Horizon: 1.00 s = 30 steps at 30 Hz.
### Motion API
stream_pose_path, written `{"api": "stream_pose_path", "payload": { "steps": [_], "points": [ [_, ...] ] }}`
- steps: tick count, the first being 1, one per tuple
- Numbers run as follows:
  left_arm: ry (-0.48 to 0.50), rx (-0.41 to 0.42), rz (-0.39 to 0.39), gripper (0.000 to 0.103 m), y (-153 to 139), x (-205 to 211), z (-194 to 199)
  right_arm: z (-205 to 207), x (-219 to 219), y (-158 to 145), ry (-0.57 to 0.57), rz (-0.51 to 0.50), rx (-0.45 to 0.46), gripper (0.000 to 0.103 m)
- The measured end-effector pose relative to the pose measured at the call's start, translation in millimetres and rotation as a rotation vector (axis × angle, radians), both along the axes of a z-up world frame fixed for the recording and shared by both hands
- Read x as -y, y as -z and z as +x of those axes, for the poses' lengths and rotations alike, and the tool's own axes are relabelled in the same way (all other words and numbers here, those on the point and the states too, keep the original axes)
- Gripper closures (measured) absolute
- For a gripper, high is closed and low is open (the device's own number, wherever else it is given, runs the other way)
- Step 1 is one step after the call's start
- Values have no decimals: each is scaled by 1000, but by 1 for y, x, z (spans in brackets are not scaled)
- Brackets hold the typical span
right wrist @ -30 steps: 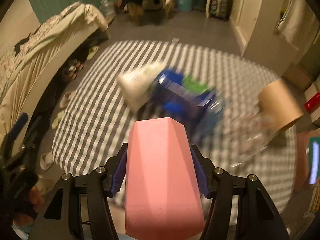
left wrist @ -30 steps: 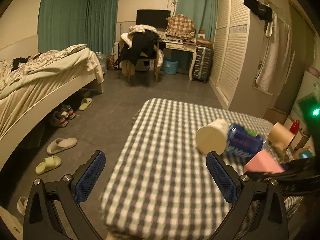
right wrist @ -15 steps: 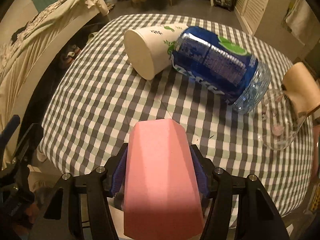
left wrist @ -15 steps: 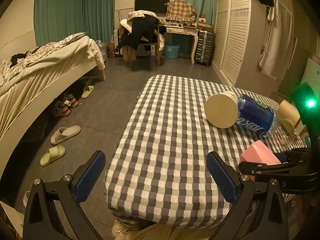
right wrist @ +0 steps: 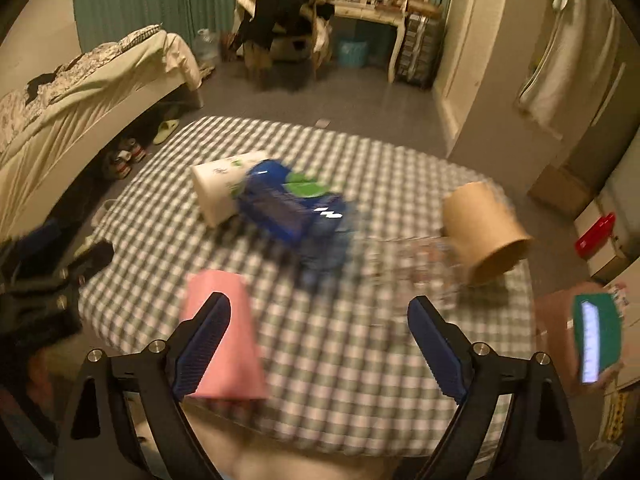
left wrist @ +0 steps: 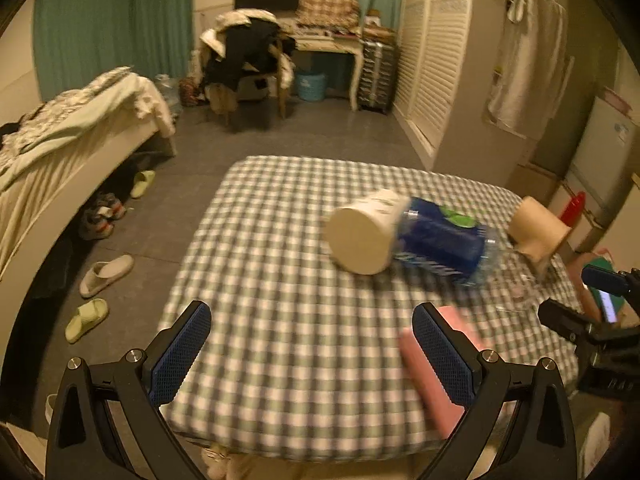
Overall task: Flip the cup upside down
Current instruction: 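Grasp the pink cup with the left gripper while the right gripper releases it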
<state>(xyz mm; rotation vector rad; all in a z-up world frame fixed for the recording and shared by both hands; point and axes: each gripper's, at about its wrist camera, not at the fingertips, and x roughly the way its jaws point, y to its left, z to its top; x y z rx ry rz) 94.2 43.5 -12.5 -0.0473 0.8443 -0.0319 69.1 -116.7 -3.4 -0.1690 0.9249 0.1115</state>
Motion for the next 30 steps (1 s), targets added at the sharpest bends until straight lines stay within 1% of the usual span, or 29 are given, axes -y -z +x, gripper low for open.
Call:
{"api": "stream_pose_path", "payload": {
  "steps": [3, 5, 8, 12, 18, 20, 22, 23, 26, 27, 28, 30],
  "points": [
    [43, -51, -10, 0, -2, 23, 9, -11, 23, -2, 4, -21, 35, 13],
    [57, -84, -3, 0, 1, 39, 13, -16, 40, 0, 12, -17, 45, 12],
    [67, -132, 21, 0, 6, 60, 19, -20, 59, 8, 17, 3, 39, 13],
    [62, -184, 46, 0, 16, 76, 30, -21, 76, 26, 16, 51, 19, 13],
    [31, -326, -38, 1, 43, 74, 48, -19, 88, 51, 4, 100, -22, 13],
    [29, -359, -48, 5, 50, 74, 52, -18, 94, 57, 11, 116, -31, 13],
    [33, -397, -50, 16, 58, 76, 54, -18, 99, 59, 23, 126, -32, 13],
    [37, -411, -48, 18, 61, 78, 55, -17, 101, 61, 30, 129, -31, 13],
    [65, -445, -87, 29, 67, 82, 56, -16, 107, 61, 46, 137, -25, 13],
    [75, -448, -100, 35, 68, 85, 57, -16, 108, 61, 49, 139, -23, 13],
    [83, -449, -98, 35, 68, 87, 57, -16, 109, 61, 52, 140, -22, 13],
    [108, -425, -69, 37, 64, 95, 56, -16, 109, 62, 55, 140, -24, 13]
  ]
}}
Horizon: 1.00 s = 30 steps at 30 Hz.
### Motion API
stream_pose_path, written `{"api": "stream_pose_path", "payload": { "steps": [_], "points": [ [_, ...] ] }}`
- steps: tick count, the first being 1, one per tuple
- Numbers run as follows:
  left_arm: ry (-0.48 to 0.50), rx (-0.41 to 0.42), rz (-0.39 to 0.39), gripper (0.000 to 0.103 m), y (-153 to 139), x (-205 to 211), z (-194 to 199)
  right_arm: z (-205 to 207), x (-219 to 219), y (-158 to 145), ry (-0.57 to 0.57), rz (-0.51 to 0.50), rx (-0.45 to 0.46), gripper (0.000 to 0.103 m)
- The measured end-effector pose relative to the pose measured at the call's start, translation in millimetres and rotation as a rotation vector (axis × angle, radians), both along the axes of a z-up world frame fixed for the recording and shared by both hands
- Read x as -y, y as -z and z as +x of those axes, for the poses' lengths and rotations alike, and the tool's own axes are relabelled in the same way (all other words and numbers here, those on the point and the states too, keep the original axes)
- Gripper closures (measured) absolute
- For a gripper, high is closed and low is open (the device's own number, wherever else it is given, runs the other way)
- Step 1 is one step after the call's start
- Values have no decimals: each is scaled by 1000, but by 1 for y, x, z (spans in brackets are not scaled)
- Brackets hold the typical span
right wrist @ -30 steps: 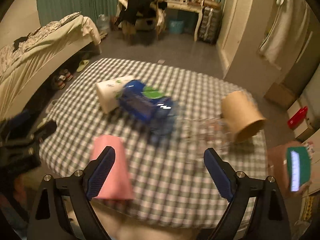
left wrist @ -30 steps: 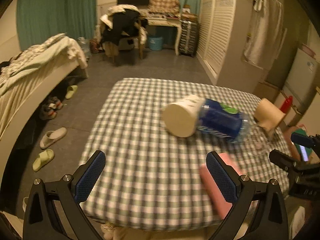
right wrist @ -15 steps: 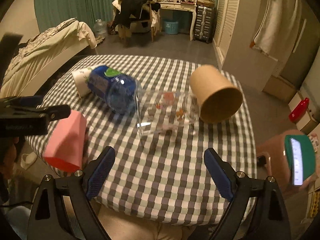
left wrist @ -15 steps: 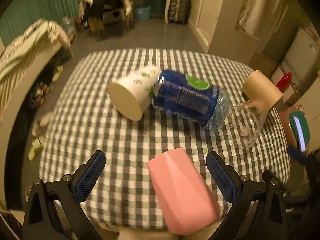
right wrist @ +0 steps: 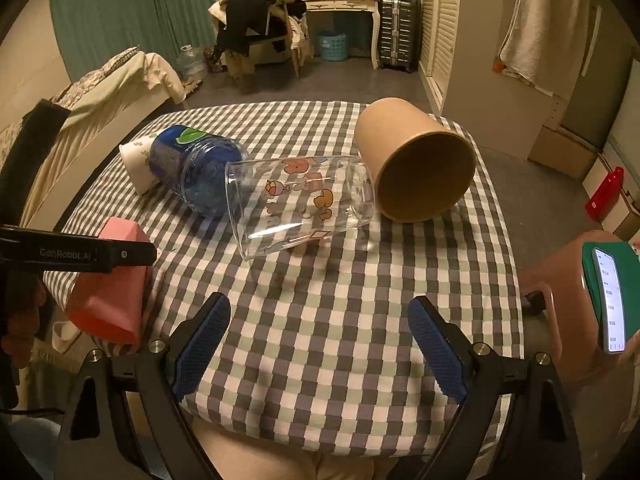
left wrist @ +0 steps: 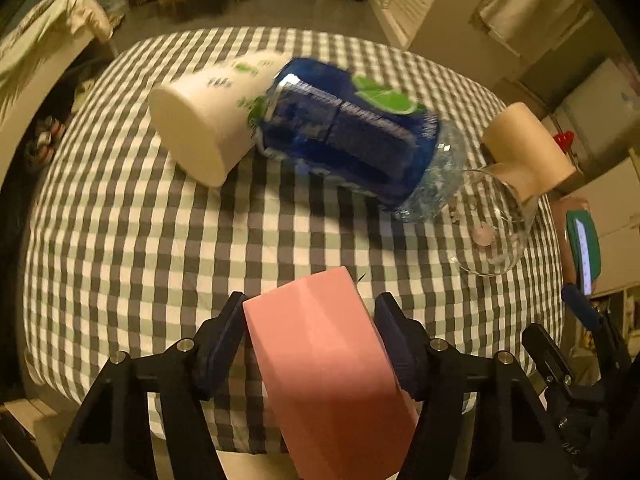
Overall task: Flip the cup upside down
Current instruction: 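Grasp the pink cup with the left gripper while the right gripper releases it, then lower the pink cup onto the table with the left gripper and open it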
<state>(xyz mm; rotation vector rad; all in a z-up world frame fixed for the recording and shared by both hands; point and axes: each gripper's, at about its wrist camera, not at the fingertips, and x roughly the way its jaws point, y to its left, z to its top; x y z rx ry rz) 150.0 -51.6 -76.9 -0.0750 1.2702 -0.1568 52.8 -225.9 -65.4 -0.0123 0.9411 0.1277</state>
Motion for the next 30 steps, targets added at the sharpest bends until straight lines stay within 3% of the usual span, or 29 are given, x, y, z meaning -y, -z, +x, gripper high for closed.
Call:
{"api": "stream_pose_path", "payload": {
  "steps": [12, 18, 23, 30],
  "points": [
    [33, 261, 47, 43, -53, 8, -1, -6, -2, -9, 21, -5, 22, 13],
    [18, 443, 119, 45, -58, 4, -13, -8, -6, -12, 24, -15, 27, 13],
    [-29, 572, 115, 48, -57, -4, -11, -9, -8, -10, 29, -27, 23, 13],
    [-2, 587, 112, 48, -51, -6, -21, -9, -12, -9, 28, -36, 18, 13]
  ]
}}
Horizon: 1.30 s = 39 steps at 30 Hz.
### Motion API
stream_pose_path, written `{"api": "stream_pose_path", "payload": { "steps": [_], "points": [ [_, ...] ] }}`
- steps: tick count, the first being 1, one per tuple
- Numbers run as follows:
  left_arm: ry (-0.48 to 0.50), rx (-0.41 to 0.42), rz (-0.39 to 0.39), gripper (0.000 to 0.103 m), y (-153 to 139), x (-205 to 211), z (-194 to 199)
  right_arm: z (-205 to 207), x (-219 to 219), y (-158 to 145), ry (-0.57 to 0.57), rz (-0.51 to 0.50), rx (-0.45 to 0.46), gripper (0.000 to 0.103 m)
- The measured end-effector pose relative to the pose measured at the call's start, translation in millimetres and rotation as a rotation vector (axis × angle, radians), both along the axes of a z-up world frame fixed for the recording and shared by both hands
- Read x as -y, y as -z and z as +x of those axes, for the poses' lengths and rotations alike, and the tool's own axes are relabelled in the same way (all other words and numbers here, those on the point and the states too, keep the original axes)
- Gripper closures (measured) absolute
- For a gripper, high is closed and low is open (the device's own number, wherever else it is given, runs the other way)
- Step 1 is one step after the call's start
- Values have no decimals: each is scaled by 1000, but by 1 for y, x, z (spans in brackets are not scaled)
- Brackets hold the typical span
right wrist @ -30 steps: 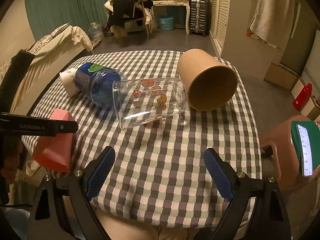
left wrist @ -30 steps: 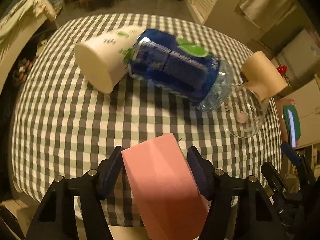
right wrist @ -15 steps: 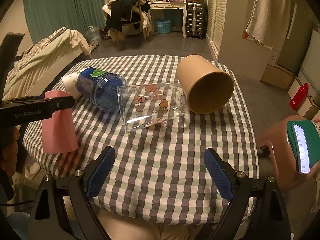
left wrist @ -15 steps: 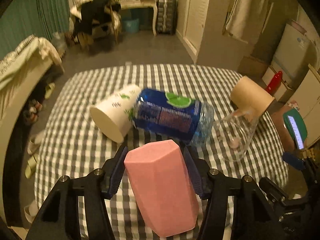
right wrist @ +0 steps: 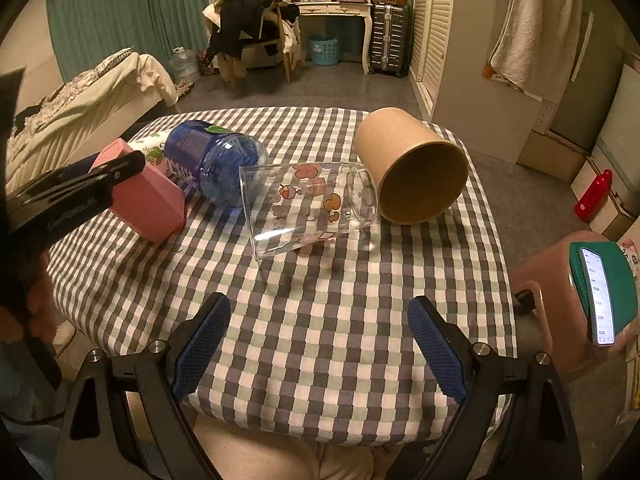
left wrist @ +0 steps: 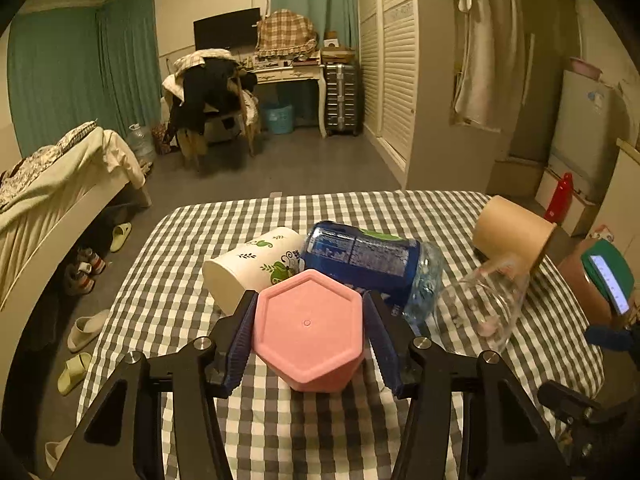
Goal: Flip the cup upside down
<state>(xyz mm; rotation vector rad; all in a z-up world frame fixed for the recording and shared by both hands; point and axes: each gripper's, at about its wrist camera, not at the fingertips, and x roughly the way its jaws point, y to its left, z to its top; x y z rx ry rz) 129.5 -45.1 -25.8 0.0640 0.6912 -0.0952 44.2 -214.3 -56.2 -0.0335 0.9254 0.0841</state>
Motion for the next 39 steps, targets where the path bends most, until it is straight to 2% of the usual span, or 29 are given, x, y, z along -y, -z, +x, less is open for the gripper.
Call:
{"api": "stream_pose_path", "payload": {
  "steps": [8, 12, 20, 21, 23, 24, 25, 31, 34, 39],
  "points": [
    [21, -31, 5, 49, -11, 3, 5, 1, -5, -1, -9, -1, 0, 13],
    [45, -86, -14, 49, -3, 6, 8, 3, -3, 0, 2, -3, -3, 13],
    [66, -72, 22, 49, 4, 15, 10, 2, -3, -2, 1, -4, -1, 13],
    [70, -69, 19, 47, 3, 15, 9, 2, -3, -3, 4, -3, 2, 13],
    [70, -58, 21, 34, 2, 14, 7, 2, -2, -5, 10, -3, 6, 13],
    [65, -47, 24, 21, 0, 14, 6, 2, -2, -6, 12, -4, 7, 13],
    [62, -30, 24, 17, -4, 13, 5, 1, -2, -7, 14, -4, 10, 13],
    [64, 33, 3, 16, -28, 7, -7, -3, -5, -19, 12, 1, 38, 13],
    [48, 63, -19, 16, -41, -4, -20, -8, -7, -30, 15, 9, 84, 13],
    [-12, 103, -9, 16, -51, -27, -47, -17, -13, -49, 19, 27, 175, 13]
  ]
}}
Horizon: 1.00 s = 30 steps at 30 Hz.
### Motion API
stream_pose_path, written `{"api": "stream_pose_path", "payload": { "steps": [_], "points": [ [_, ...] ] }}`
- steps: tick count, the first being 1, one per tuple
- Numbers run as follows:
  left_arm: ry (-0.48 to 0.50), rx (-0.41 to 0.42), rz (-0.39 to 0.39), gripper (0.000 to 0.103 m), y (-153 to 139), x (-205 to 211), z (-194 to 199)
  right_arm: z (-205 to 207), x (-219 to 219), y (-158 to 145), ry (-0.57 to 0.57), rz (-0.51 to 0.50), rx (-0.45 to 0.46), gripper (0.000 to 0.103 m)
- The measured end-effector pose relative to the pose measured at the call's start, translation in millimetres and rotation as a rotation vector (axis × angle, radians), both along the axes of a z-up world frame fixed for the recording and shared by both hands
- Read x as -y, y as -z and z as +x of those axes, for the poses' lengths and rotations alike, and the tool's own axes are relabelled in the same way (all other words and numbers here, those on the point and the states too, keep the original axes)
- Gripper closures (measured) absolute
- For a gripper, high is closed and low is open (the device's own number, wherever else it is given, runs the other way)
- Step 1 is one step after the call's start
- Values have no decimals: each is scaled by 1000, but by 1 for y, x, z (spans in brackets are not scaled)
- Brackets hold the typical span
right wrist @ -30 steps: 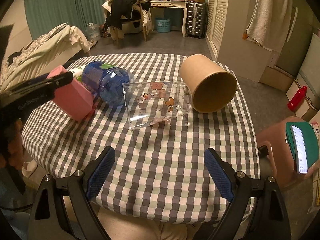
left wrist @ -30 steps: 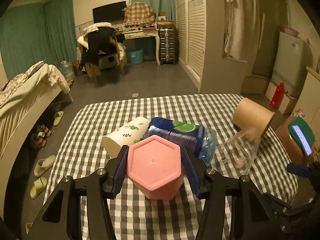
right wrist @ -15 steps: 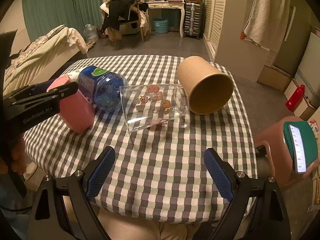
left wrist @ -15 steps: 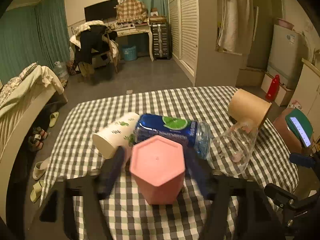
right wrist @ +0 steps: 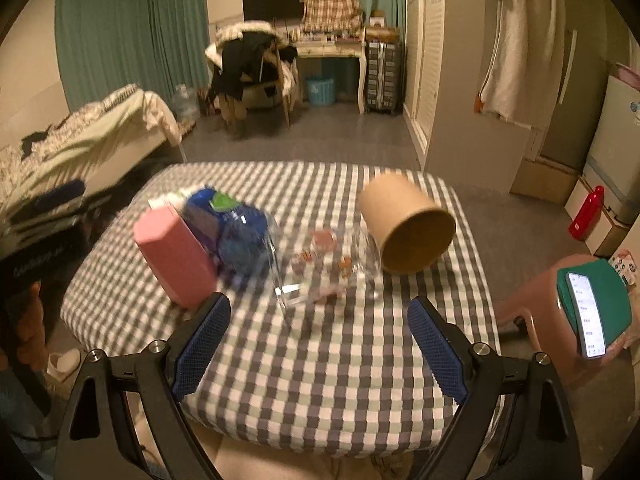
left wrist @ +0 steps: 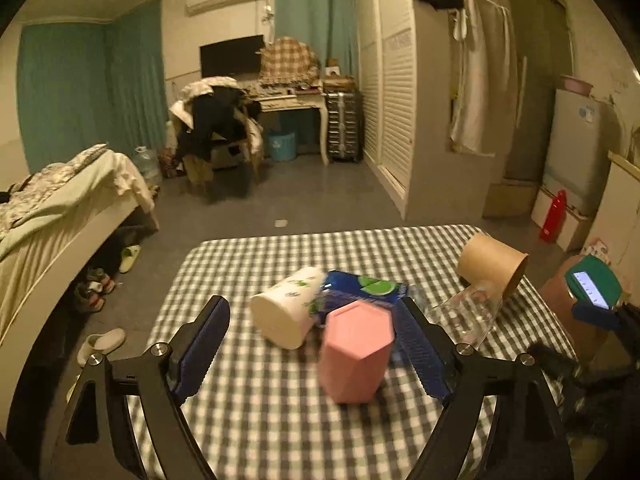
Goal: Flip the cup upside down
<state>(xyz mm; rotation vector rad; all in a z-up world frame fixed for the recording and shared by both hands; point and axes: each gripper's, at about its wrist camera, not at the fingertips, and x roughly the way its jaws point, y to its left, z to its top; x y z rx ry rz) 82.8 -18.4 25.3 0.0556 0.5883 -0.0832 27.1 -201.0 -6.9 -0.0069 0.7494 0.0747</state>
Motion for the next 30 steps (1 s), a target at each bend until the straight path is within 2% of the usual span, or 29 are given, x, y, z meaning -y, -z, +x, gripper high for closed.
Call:
{"api": "stream_pose_path", "payload": {
  "steps": [5, 14, 15, 16, 17, 18, 21, 30],
  "points": [
    [-71, 9, 18, 16, 3, -21, -19, -3, -16, -8, -4, 2, 52, 13],
    [-59, -10, -19, 16, 20, -39, -27, 2, -52, 0, -9, -27, 73, 13],
    [-60, -13, -24, 14, 22, -40, -26, 3, -55, 3, -6, -35, 68, 13],
    [-60, -18, -27, 4, 24, -41, -26, 4, -56, 4, -3, -38, 64, 13],
    [-61, -23, -33, 2, 26, -41, -25, 5, -58, 5, 2, -39, 61, 10],
    [-60, -20, -40, 1, 27, -42, -25, 5, -58, 8, 9, -38, 59, 5],
    [-56, -17, -57, 1, 27, -44, -26, 4, -58, 7, 25, -41, 75, 0],
    [-59, -22, -48, 1, 30, -47, -23, 2, -57, 3, 62, -53, 97, 0]
  ]
}}
